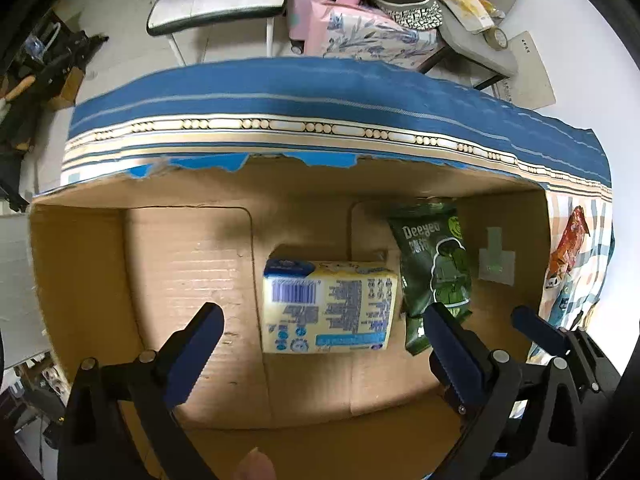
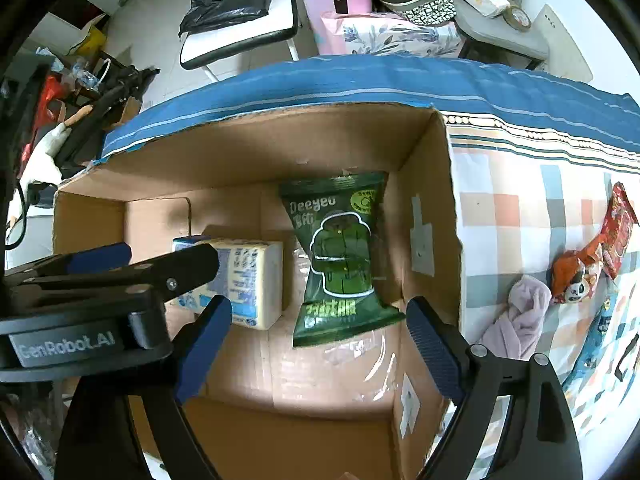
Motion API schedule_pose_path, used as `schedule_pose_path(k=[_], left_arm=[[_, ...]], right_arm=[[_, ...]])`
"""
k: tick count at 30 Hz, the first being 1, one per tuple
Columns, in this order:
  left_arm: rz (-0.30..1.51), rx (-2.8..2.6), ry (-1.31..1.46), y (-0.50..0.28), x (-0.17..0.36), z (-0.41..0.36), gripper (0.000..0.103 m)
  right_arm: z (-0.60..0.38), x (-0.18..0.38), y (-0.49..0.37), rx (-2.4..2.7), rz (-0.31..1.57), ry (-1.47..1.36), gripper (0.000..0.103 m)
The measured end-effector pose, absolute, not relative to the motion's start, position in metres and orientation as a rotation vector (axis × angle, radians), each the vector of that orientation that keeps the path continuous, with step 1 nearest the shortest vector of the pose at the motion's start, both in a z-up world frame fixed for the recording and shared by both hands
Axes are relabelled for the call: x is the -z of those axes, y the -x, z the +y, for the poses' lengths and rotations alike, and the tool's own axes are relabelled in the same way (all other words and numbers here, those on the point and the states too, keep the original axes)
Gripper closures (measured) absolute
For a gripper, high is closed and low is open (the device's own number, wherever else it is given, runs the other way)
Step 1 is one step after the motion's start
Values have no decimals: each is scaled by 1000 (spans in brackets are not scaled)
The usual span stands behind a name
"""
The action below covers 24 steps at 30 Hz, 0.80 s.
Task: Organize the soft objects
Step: 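Carry both items into the cardboard box and open both tools, then grasp the orange panda snack bag with the left tool while the right tool grasps the red snack bag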
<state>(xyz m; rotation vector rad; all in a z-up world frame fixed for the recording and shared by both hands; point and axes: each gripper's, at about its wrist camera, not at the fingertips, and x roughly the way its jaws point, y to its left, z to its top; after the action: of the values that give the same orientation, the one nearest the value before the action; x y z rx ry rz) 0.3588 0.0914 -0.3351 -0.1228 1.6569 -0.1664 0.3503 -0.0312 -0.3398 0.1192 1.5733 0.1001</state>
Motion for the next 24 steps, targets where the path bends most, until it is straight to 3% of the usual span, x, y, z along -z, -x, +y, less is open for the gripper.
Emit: schedule_pose_path(k=[6, 24], left_arm=[[1565, 98, 73, -329, 311, 100, 1], [1359, 18, 52, -224, 231, 131, 1]], right_arm=[[-31, 323, -326, -119, 1555, -103, 0], [-24, 242, -227, -158, 1417, -51, 0]])
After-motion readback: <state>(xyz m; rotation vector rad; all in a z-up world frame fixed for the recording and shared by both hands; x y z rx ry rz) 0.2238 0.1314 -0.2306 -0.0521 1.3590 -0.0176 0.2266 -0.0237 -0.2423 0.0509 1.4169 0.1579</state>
